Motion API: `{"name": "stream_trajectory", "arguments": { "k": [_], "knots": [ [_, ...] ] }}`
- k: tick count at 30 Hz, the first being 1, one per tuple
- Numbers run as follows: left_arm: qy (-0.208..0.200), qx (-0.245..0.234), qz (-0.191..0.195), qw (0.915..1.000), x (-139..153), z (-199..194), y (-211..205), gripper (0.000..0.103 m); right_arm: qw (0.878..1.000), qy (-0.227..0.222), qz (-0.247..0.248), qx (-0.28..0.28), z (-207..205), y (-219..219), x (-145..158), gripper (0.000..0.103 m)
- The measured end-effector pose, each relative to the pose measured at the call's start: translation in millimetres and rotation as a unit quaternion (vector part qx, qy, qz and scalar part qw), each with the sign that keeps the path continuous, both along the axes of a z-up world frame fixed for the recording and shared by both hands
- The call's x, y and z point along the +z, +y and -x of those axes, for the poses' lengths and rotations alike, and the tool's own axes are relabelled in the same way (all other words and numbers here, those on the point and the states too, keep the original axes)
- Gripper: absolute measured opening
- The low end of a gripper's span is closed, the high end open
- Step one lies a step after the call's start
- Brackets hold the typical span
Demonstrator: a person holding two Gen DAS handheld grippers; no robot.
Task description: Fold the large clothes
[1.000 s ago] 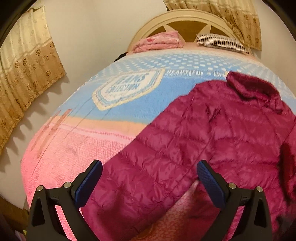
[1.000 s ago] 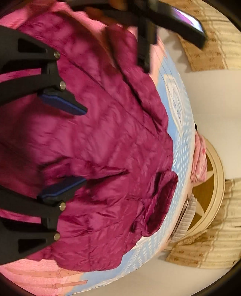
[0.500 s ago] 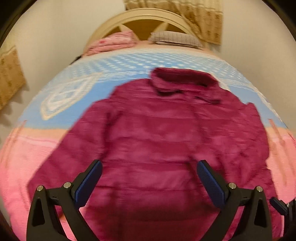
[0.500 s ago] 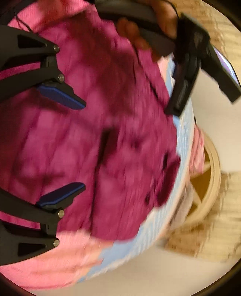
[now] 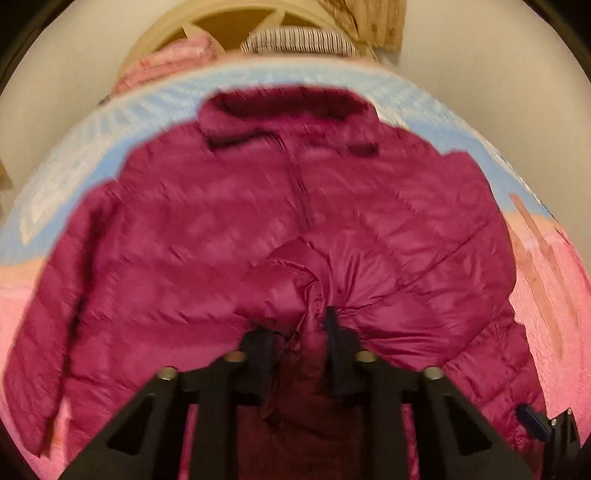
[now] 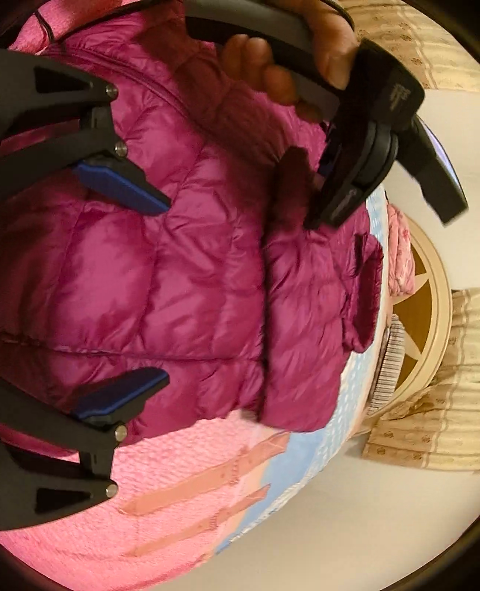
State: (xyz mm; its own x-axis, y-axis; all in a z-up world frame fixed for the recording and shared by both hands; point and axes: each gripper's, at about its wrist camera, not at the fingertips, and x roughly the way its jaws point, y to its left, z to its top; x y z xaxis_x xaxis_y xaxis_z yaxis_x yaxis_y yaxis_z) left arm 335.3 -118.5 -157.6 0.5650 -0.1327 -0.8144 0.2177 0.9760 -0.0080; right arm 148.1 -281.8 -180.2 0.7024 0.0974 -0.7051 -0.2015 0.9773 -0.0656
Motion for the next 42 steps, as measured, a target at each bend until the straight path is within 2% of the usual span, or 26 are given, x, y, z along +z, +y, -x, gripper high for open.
{"name": "stream_trajectory", "arguments": {
  "k": [4, 7, 13, 14, 15, 17, 19, 21, 23, 25, 27, 29, 30, 33, 34, 35, 38, 40, 42],
  "knots": [
    [-0.047, 0.004, -0.017, 0.9987, 24, 8, 21, 0.019, 1.0, 0.002, -0.013, -0.003, -1, -6, 0, 0.09],
    [-0.077, 0.003, -0.048, 0.9959, 30, 12, 35, 0.019, 1.0, 0.001, -0.006, -0.002, -1, -3, -2, 0.092],
    [-0.055, 0.013, -0.101, 0.9933, 3, 2, 50, 0.022, 1.0, 0.008, 0.002, 0.0, 0, 0, -6, 0.095],
    [-0.054, 0.01, -0.104, 0.993, -2, 1, 50, 0.025, 1.0, 0.01, 0.001, 0.0, -1, -1, -6, 0.095],
    [-0.052, 0.012, -0.115, 0.9919, -6, 1, 49, 0.035, 1.0, 0.012, 0.0, 0.0, -1, -1, -6, 0.095],
    [-0.057, 0.018, -0.132, 0.9895, -7, 1, 47, 0.049, 1.0, 0.019, -0.004, 0.003, -3, -2, -5, 0.095],
    [-0.09, 0.025, -0.13, 0.9872, 5, 8, 51, 0.059, 1.0, 0.027, -0.014, 0.009, -2, -5, 0, 0.094],
    [-0.124, 0.046, -0.135, 0.982, 18, 11, 56, 0.086, 0.999, 0.02, -0.038, 0.012, 1, -14, 16, 0.093],
    [-0.166, 0.078, -0.144, 0.9725, 34, 12, 64, 0.089, 0.998, 0.002, -0.058, 0.009, 2, -25, 37, 0.093],
    [-0.174, 0.103, -0.152, 0.9674, 42, 9, 68, 0.089, 0.997, -0.019, -0.068, -0.002, -3, -40, 57, 0.093],
    [-0.178, 0.136, -0.146, 0.9634, 51, 7, 73, 0.089, 0.997, -0.039, -0.057, -0.02, -16, -52, 71, 0.093],
    [-0.195, 0.126, -0.116, 0.9656, 60, 14, 68, 0.089, 0.996, -0.058, -0.046, -0.046, -36, -64, 79, 0.082],
    [-0.197, 0.116, -0.112, 0.967, 61, 14, 59, 0.089, 0.995, -0.06, -0.048, -0.058, -49, -71, 81, 0.08],
    [-0.166, 0.081, -0.08, 0.9796, 54, 3, 37, 0.089, 0.994, -0.053, -0.059, -0.081, -101, -83, 79, 0.067],
    [-0.159, 0.078, -0.079, 0.9809, 48, -1, 30, 0.089, 0.993, -0.057, -0.056, -0.086, -119, -84, 79, 0.064],
    [-0.154, 0.073, -0.082, 0.982, 42, -6, 22, 0.089, 0.993, -0.059, -0.057, -0.089, -134, -84, 78, 0.06],
    [-0.13, 0.071, -0.128, 0.9806, 7, -26, 7, 0.089, 0.99, -0.04, -0.091, -0.099, -176, -88, 70, 0.056],
    [-0.102, 0.082, -0.137, 0.982, -14, -35, 11, 0.089, 0.991, -0.022, -0.096, -0.094, -195, -82, 60, 0.056],
    [-0.077, 0.091, -0.127, 0.9846, -31, -43, 24, 0.089, 0.993, 0.001, -0.093, -0.073, -207, -73, 47, 0.056]
  ]
}}
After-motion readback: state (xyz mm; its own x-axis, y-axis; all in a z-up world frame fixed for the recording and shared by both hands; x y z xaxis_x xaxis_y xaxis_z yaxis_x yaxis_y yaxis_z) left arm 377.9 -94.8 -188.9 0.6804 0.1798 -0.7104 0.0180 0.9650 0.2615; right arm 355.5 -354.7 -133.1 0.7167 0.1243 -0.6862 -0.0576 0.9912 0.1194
